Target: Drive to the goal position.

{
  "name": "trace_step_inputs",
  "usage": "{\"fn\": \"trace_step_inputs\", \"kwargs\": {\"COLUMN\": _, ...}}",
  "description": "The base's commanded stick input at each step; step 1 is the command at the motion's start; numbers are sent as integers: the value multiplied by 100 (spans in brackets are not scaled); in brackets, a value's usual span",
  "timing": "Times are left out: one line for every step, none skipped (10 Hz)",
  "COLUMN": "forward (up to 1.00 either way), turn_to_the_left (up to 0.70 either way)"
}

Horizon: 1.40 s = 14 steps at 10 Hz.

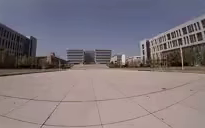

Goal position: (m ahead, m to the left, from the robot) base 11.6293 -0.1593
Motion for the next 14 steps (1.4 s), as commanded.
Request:
{"fn": "trace_step_inputs", "kwargs": {"forward": 4, "turn_to_the_left": 0}}
{"fn": "trace_step_inputs", "kwargs": {"forward": 4, "turn_to_the_left": 0}}
{"fn": "trace_step_inputs", "kwargs": {"forward": 4, "turn_to_the_left": 0}}
{"fn": "trace_step_inputs", "kwargs": {"forward": 4, "turn_to_the_left": 0}}
{"fn": "trace_step_inputs", "kwargs": {"forward": 4, "turn_to_the_left": 0}}
{"fn": "trace_step_inputs", "kwargs": {"forward": 4, "turn_to_the_left": 0}}
{"fn": "trace_step_inputs", "kwargs": {"forward": 4, "turn_to_the_left": 0}}
{"fn": "trace_step_inputs", "kwargs": {"forward": 4, "turn_to_the_left": 0}}
{"fn": "trace_step_inputs", "kwargs": {"forward": 4, "turn_to_the_left": 0}}
{"fn": "trace_step_inputs", "kwargs": {"forward": 4, "turn_to_the_left": 0}}
{"fn": "trace_step_inputs", "kwargs": {"forward": 4, "turn_to_the_left": 0}}
{"fn": "trace_step_inputs", "kwargs": {"forward": 4, "turn_to_the_left": 0}}
{"fn": "trace_step_inputs", "kwargs": {"forward": 4, "turn_to_the_left": 0}}
{"fn": "trace_step_inputs", "kwargs": {"forward": 4, "turn_to_the_left": 0}}
